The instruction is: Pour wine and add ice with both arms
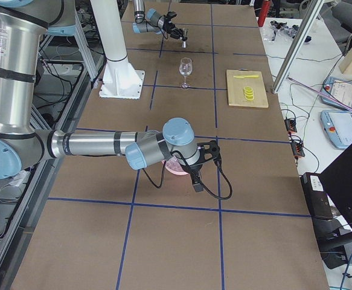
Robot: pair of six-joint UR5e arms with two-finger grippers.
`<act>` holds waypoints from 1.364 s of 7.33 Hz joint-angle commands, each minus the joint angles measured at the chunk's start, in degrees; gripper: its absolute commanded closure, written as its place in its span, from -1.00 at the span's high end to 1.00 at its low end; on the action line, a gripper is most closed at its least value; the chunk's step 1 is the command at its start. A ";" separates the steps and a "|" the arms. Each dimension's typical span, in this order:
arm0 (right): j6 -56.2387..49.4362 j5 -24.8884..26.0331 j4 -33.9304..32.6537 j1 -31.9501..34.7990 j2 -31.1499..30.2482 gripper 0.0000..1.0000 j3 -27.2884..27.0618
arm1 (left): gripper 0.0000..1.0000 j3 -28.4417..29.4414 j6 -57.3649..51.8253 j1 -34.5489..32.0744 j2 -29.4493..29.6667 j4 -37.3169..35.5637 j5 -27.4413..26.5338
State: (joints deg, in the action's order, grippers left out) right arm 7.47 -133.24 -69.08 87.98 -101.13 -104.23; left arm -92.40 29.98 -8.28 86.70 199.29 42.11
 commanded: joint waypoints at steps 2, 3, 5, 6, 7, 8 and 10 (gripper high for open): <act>0.00 0.00 0.00 0.00 -0.12 1.00 -0.01 | -1.00 -2.70 -6.52 -1.22 1.79 -1.43 0.26; 0.00 0.00 0.00 0.00 -0.12 1.00 -0.10 | -1.00 -2.78 -9.48 -1.74 3.72 -5.02 0.26; 0.00 0.00 0.00 0.00 -0.12 1.00 0.07 | -1.00 -2.96 -10.30 -3.93 9.86 -14.92 0.08; 0.00 0.00 0.00 0.00 -0.21 1.00 0.08 | -1.00 -2.87 -10.12 -4.29 12.76 -16.64 -0.53; 0.00 0.00 0.00 0.00 -0.21 1.00 0.08 | -1.00 -3.04 -10.21 -4.46 13.75 -21.87 -2.62; 0.00 0.00 0.00 0.00 -0.39 1.00 0.08 | -1.00 -3.74 -10.30 -4.55 16.20 -26.45 -3.78; 0.00 0.00 0.00 0.09 -0.56 1.00 -0.10 | -1.00 -7.07 -11.86 -4.29 17.71 -32.96 -3.26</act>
State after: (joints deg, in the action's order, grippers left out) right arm 7.47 -133.24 -69.08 88.00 -101.57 -104.26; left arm -97.60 19.25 -12.72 103.45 170.97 38.76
